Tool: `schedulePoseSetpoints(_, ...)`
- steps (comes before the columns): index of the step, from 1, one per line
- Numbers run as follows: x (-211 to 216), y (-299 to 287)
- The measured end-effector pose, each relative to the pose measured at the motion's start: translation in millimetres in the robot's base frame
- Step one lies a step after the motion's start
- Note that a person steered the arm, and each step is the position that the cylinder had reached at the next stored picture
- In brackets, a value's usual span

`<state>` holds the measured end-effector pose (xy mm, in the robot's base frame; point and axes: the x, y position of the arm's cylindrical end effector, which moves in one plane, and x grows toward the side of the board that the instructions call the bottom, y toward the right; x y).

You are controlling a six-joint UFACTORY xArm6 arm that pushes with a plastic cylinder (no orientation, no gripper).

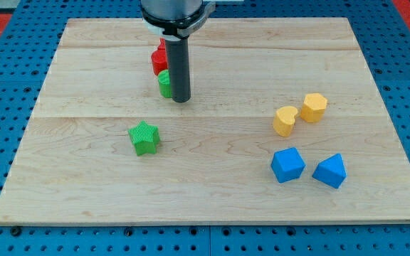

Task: Move the green star towards the green circle

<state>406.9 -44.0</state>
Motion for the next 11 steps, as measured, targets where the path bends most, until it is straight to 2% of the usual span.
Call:
schedulePoseSetpoints(1,41.2,31.3)
schedulePoseSetpoints(2,97.6,20.2)
schedulePoseSetpoints(3,101.9,-16.5)
schedulePoseSetpoints(4,109.3,-21.6)
schedulePoseSetpoints(6,114.9,-96.1)
schedulePoseSetpoints(7,105.1,-71.3)
schedulePoseSetpoints(8,87.9,-70.0)
schedulePoseSetpoints(9,128.6,-79.3)
schedulePoseSetpoints(10,127.9,-131.0)
schedulePoseSetpoints(11,103.5,-123.7)
